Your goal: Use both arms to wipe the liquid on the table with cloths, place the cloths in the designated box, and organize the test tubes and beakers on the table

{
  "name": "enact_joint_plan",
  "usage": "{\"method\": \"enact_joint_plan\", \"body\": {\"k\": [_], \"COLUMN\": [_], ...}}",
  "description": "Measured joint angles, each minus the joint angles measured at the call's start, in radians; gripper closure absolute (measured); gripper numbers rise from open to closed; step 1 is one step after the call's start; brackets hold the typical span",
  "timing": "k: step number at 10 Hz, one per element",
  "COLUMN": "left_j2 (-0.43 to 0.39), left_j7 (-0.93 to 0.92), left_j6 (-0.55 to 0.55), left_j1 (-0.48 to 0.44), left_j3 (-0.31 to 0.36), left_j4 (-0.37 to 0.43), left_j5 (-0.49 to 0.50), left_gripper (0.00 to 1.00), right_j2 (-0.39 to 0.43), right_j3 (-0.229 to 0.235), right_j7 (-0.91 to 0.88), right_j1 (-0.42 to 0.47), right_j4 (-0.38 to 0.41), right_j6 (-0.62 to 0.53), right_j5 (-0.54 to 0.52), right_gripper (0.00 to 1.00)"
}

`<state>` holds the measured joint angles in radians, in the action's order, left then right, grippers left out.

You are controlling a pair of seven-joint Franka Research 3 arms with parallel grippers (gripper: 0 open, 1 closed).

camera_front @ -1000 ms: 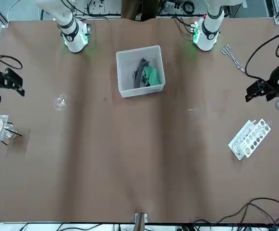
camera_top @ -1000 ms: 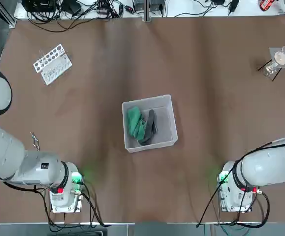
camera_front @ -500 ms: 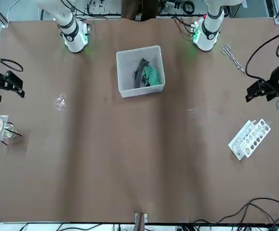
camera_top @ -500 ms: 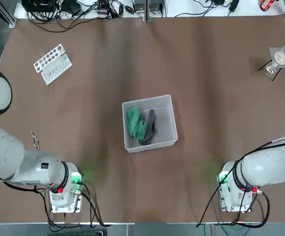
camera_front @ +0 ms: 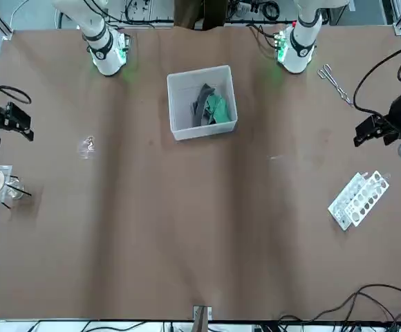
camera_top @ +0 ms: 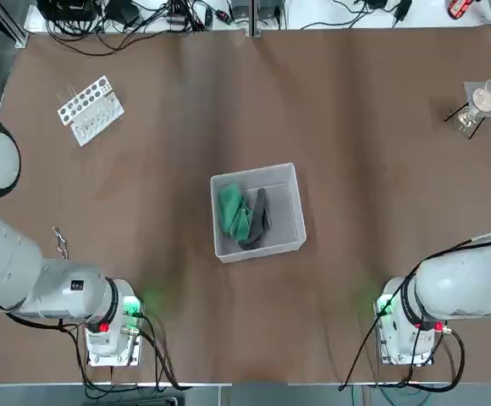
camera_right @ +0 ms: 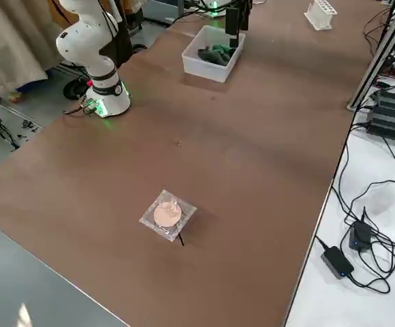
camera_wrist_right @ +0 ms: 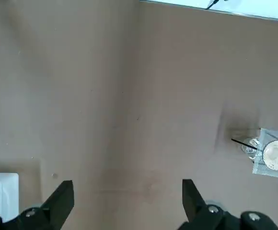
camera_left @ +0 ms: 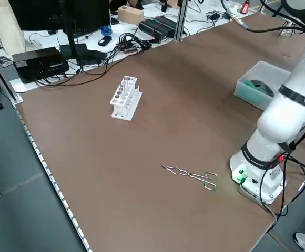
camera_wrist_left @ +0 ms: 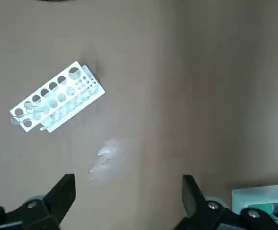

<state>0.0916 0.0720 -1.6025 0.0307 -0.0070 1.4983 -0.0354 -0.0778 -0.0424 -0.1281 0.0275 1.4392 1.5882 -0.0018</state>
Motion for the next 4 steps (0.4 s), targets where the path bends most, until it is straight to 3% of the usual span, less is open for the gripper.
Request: {"method": "enact_joint_plan", "body": {"k": [4], "left_j2": [0.0], "left_j7": [0.0], "left_j6": [0.0], "left_j1": [0.001], "left_j3": [0.0], "left_j4": [0.0], "left_j5": [0.0], "left_gripper": [0.02], "right_j2": [0.0], "right_j3": [-0.005], "right_j7": [0.002], "right_j1": [0.011], "right_j4": [-0.001], "right_j6": [0.001], "right_j5": [-0.004], "right_gripper": [0.0]}}
